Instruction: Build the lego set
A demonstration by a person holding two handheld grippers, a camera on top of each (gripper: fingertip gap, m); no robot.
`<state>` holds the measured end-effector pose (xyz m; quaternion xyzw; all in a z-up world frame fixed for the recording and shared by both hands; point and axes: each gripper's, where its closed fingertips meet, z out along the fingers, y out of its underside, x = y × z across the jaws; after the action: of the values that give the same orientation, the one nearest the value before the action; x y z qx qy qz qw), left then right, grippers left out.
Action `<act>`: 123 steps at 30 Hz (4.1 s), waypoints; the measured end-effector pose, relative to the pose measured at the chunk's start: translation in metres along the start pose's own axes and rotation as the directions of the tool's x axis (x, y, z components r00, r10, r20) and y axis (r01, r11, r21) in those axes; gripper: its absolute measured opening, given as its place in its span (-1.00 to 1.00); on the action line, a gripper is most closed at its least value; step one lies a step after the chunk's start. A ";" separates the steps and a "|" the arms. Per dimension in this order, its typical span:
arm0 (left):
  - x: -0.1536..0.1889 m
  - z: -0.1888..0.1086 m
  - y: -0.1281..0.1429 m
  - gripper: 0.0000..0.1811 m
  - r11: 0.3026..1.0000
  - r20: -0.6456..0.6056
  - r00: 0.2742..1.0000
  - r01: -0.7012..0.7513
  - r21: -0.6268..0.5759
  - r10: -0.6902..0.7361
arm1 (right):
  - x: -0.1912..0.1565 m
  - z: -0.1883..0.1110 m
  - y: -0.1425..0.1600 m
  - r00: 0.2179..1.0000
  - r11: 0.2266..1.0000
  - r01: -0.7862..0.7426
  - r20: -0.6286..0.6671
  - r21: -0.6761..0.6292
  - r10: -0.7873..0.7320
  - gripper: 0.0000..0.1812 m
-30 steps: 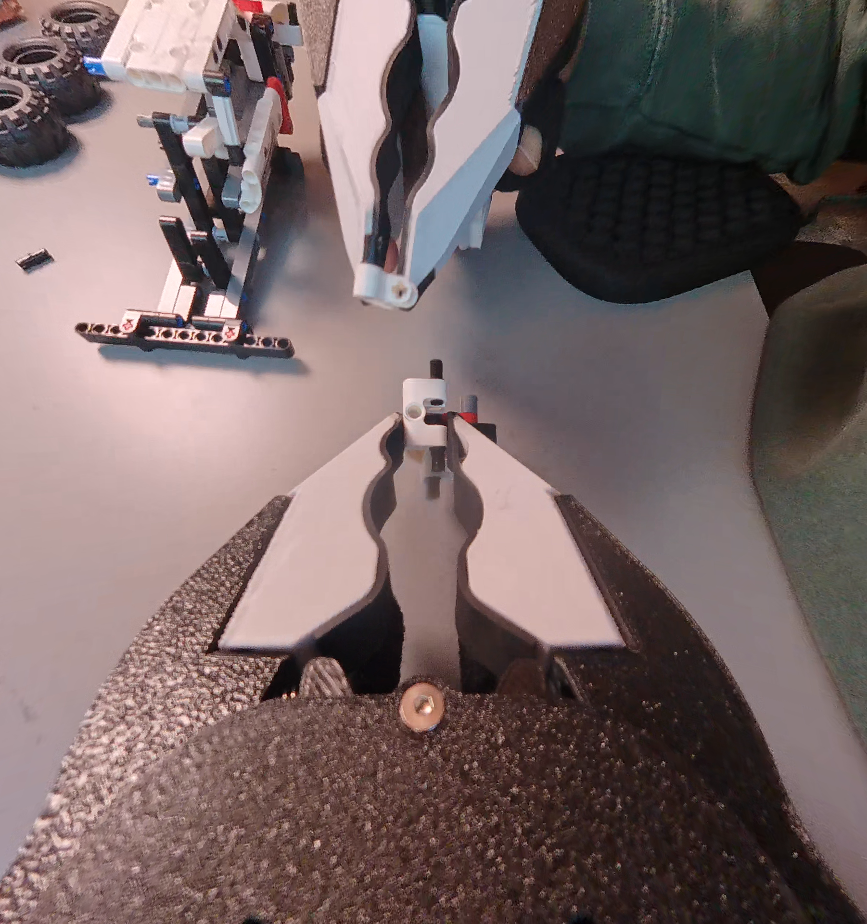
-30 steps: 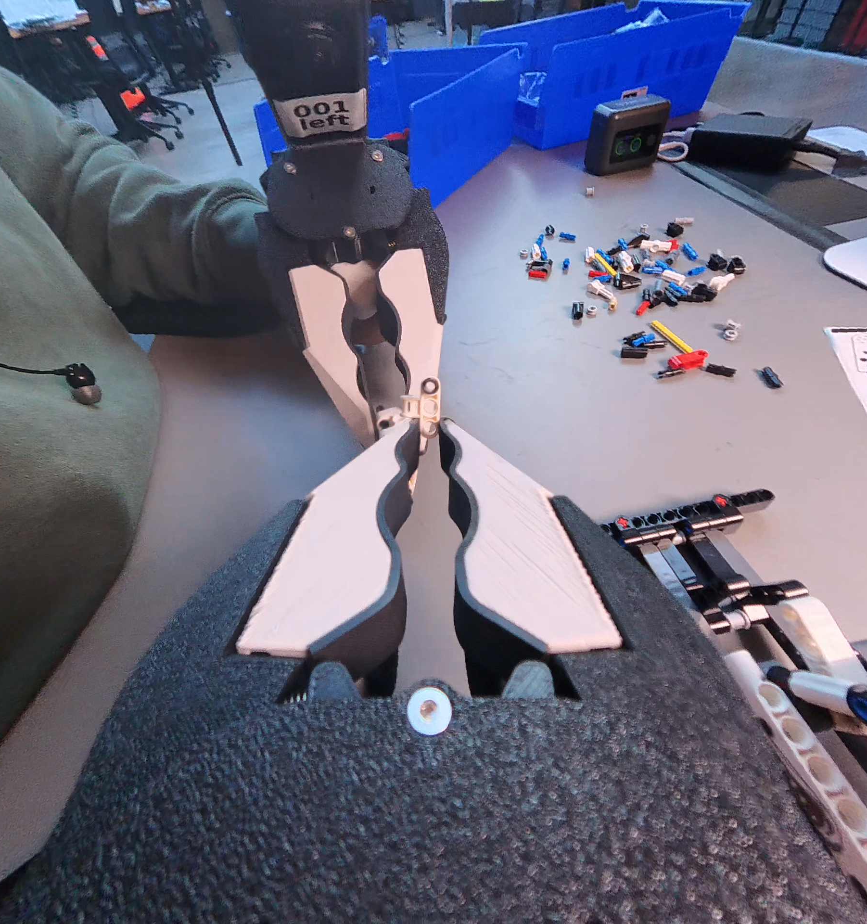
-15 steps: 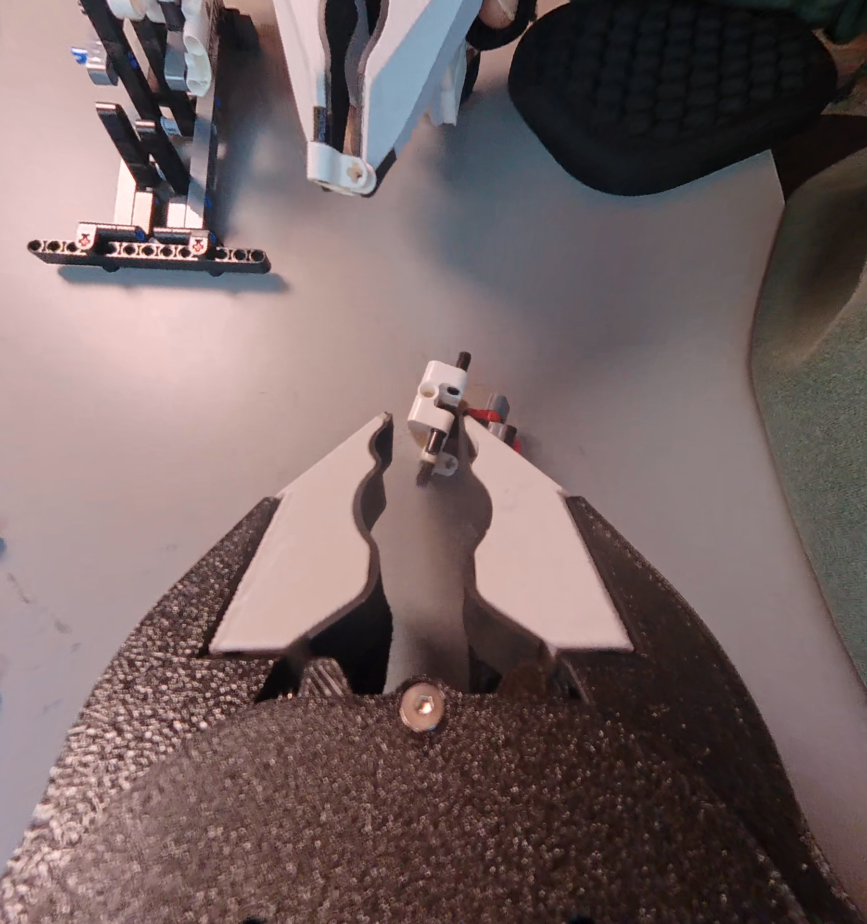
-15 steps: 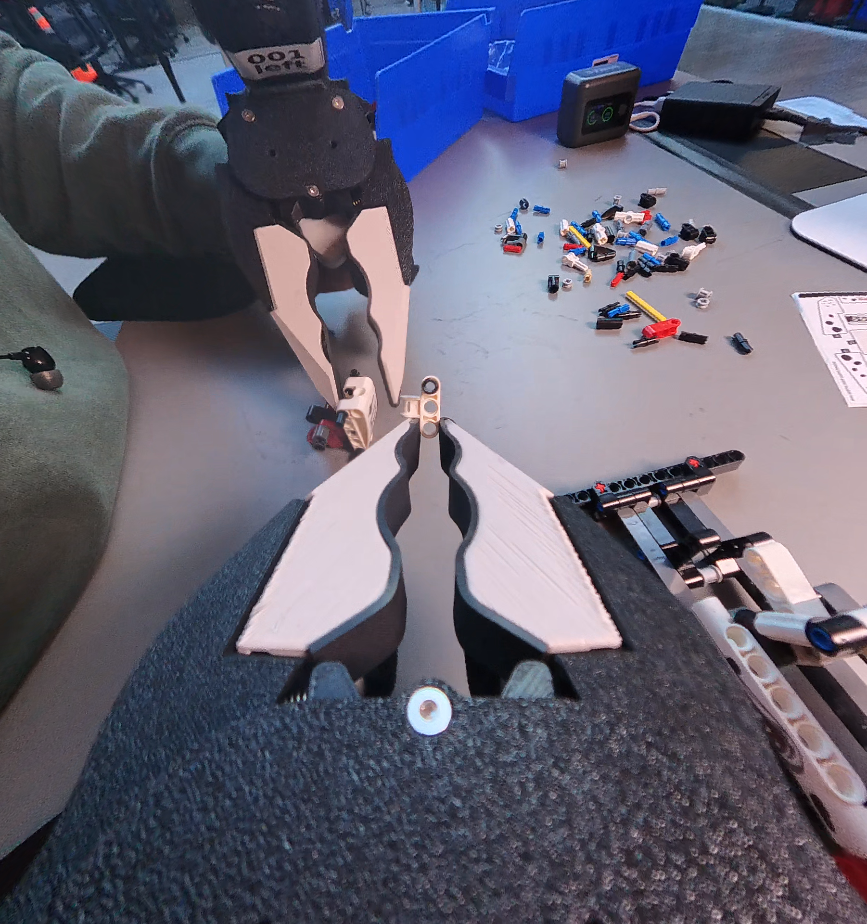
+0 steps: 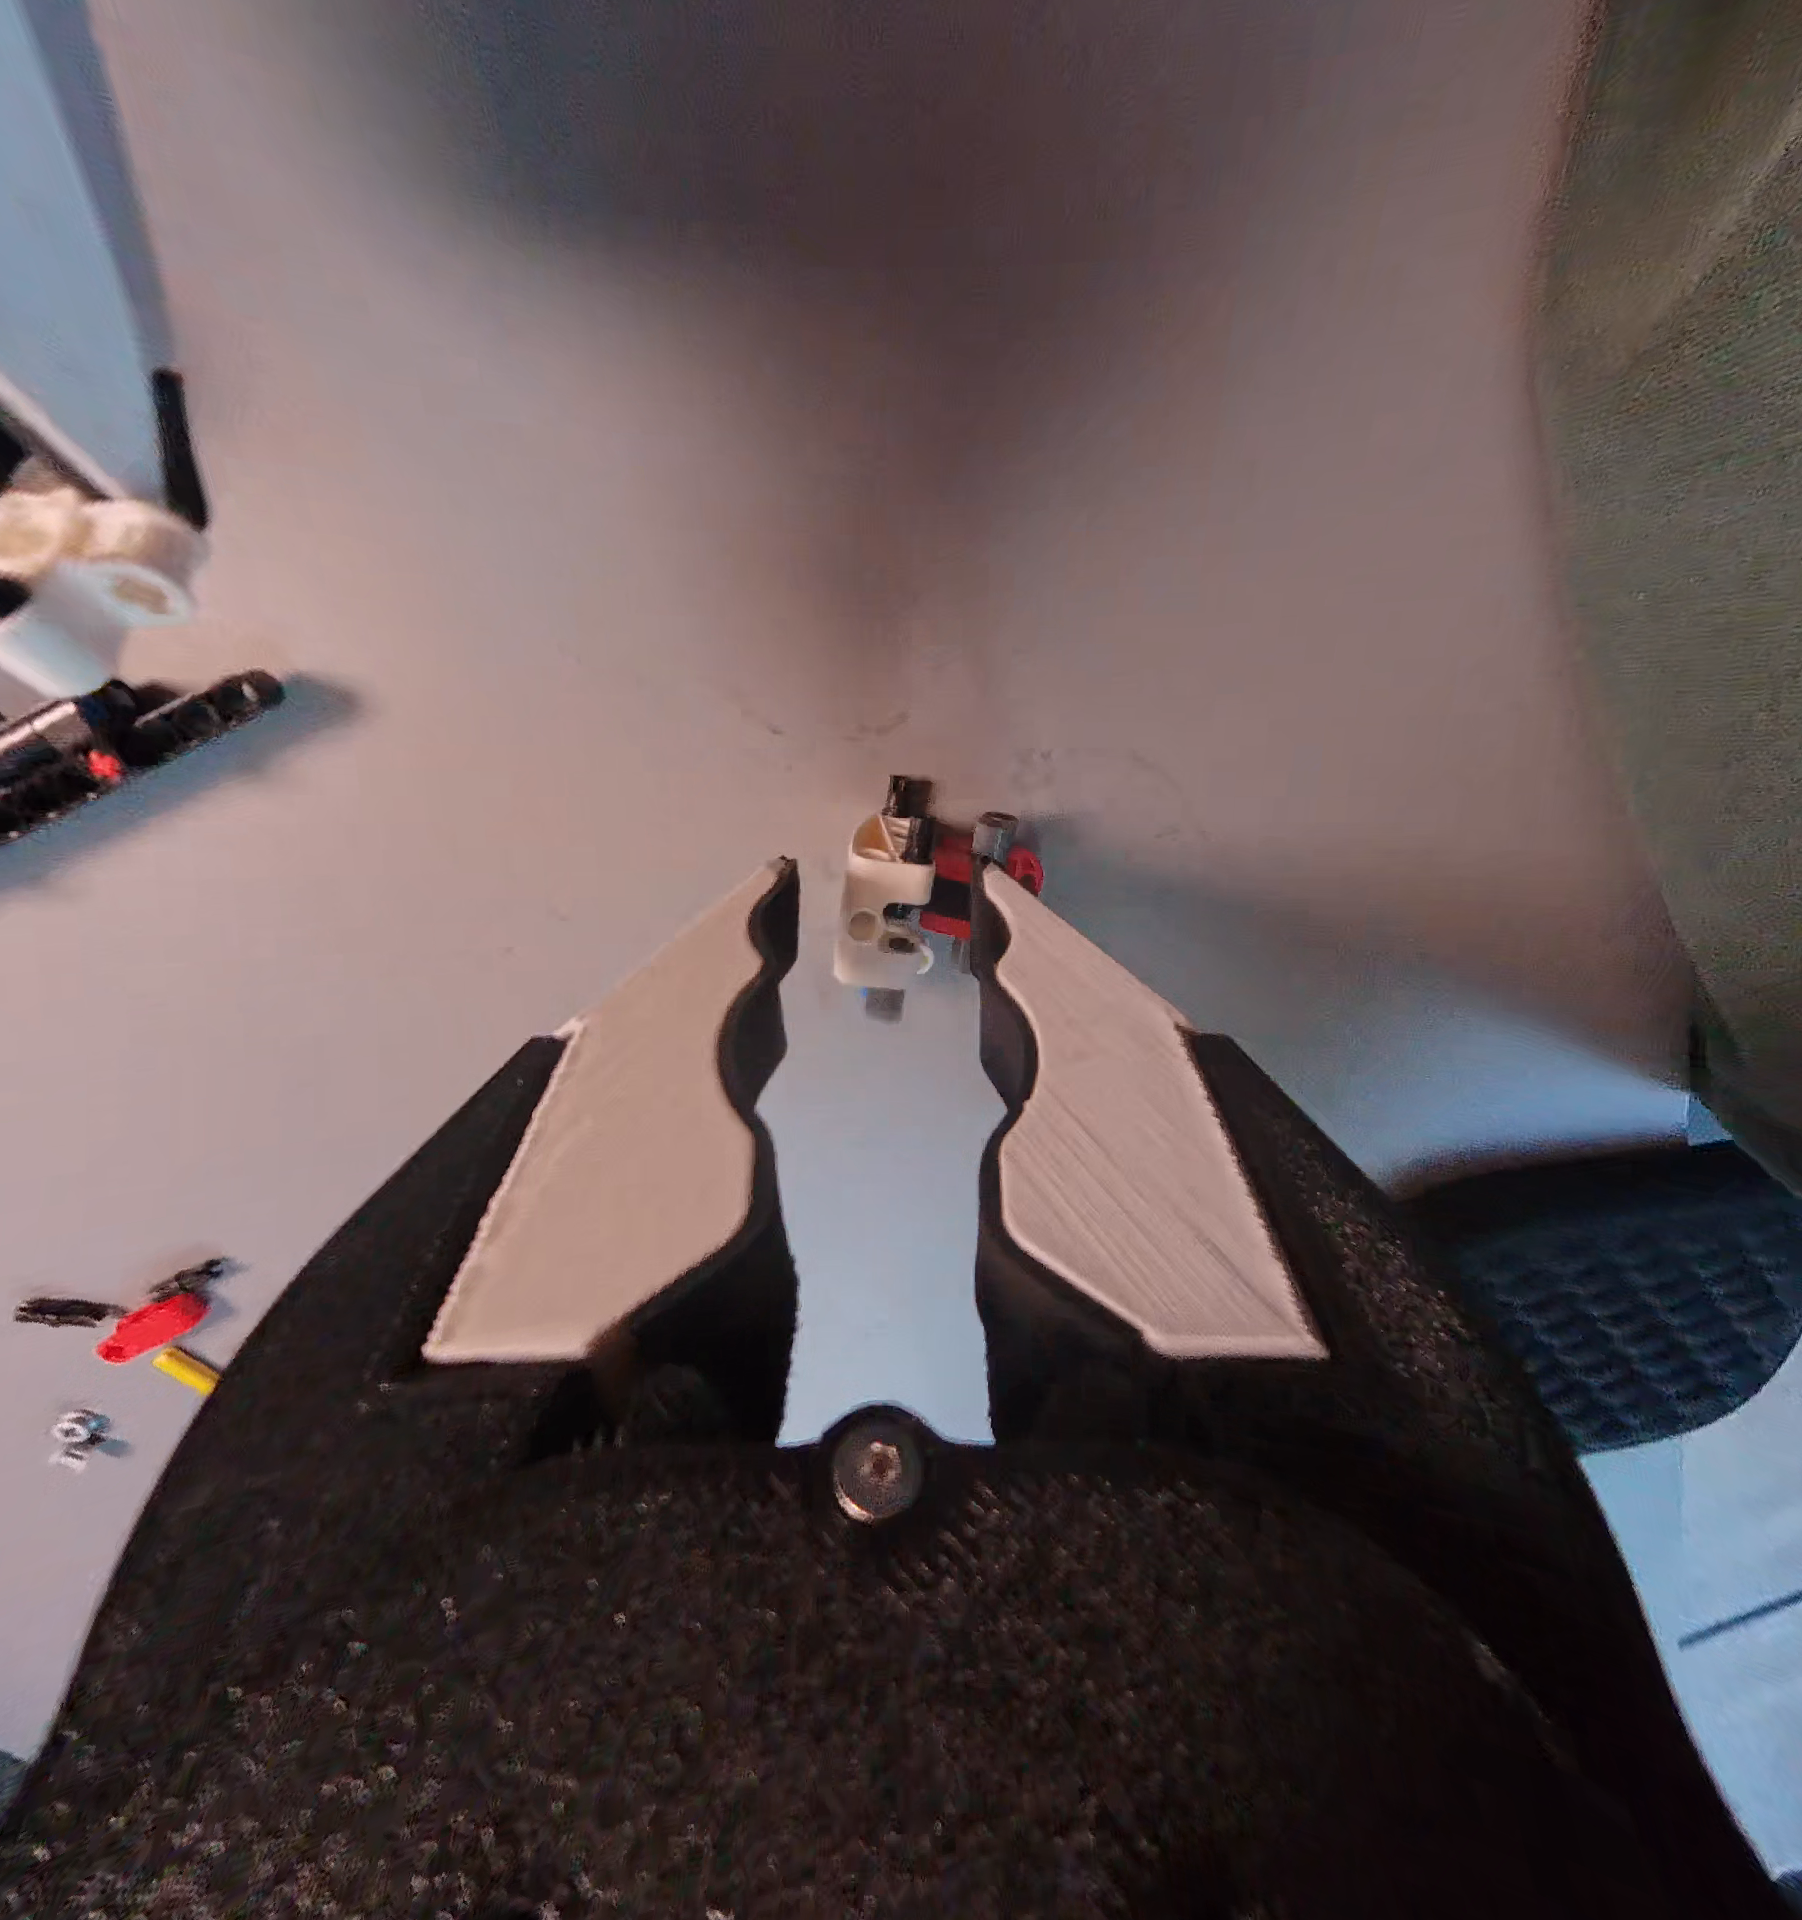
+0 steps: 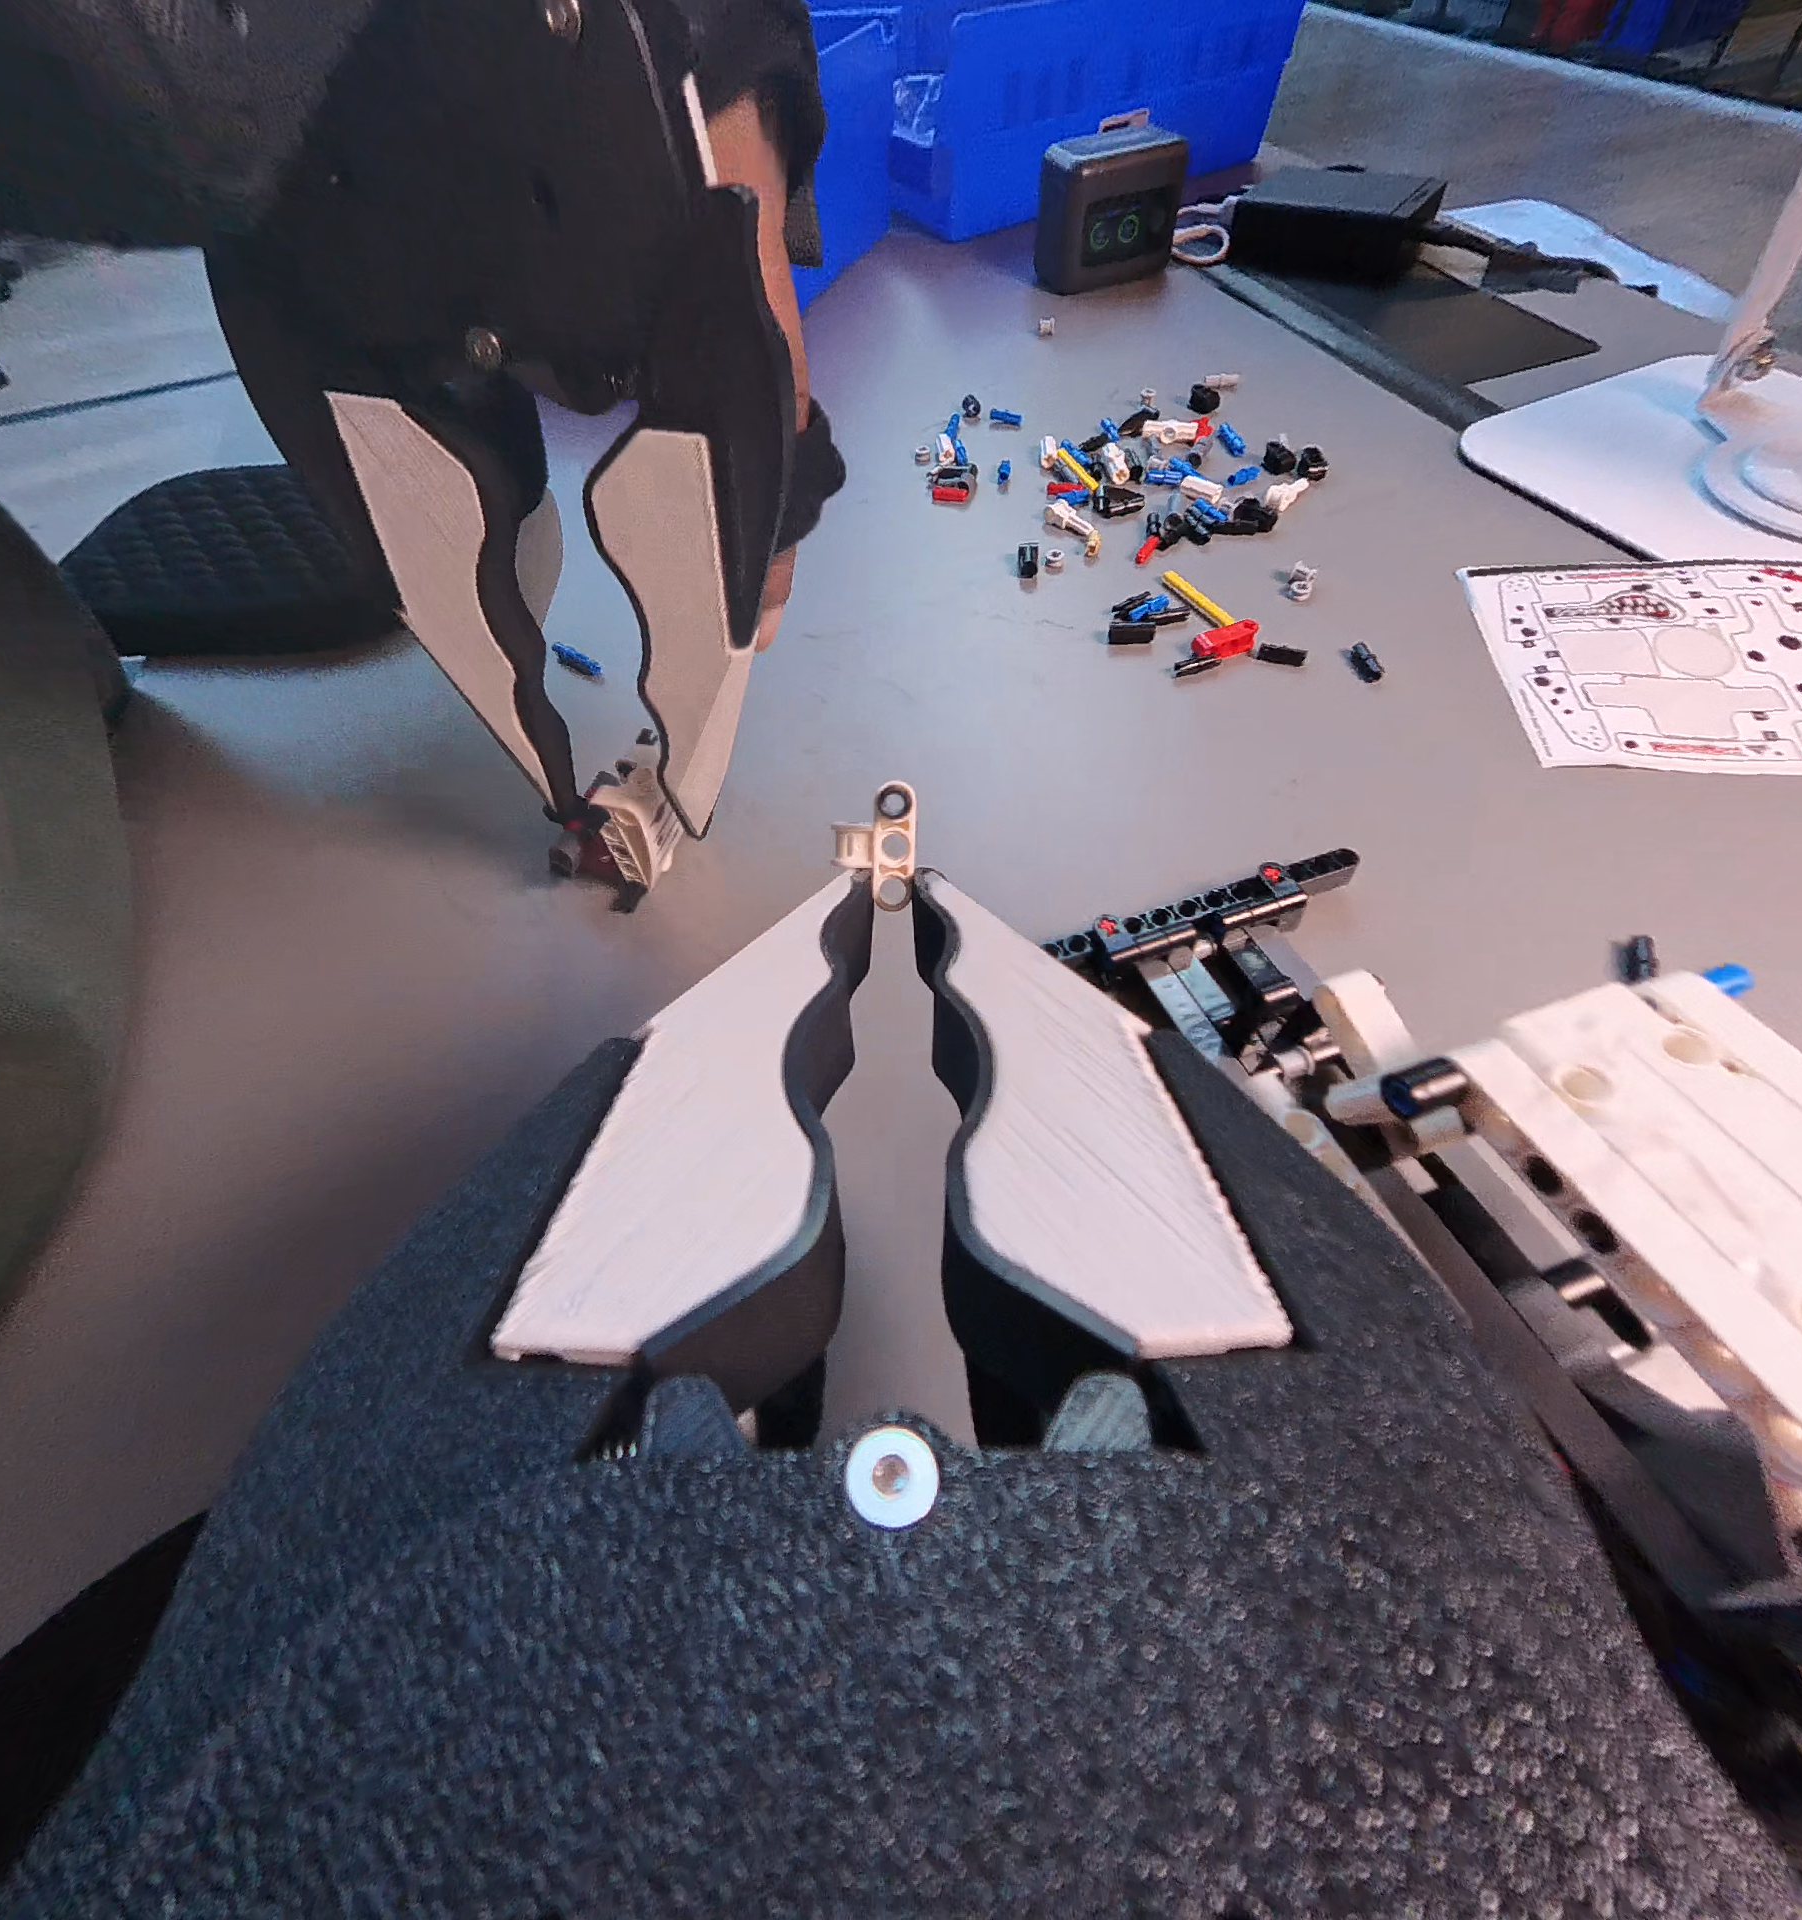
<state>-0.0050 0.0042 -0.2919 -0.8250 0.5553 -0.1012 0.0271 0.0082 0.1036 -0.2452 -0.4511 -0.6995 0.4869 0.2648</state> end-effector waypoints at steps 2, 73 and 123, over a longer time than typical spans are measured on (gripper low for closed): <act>-0.003 0.002 0.000 -0.64 0.997 -0.024 0.999 -0.044 -0.070 0.043 | 0.004 -0.007 -0.001 1.000 1.000 0.004 -0.016 0.012 -0.004 -0.92; 0.019 0.005 -0.032 -0.83 0.666 0.284 0.892 0.024 0.745 -0.351 | -0.097 0.029 0.028 0.916 0.947 0.260 0.359 -0.188 -0.180 -0.93; 0.040 -0.052 -0.022 -0.82 0.523 0.423 0.873 -0.250 0.815 -0.241 | -0.122 0.051 -0.017 0.836 0.857 0.506 0.187 0.099 -0.515 -0.59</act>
<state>0.0192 -0.0202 -0.2317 -0.7002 0.4100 -0.1481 0.5653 0.0163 -0.0291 -0.2410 -0.1890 -0.8067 0.4588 0.3209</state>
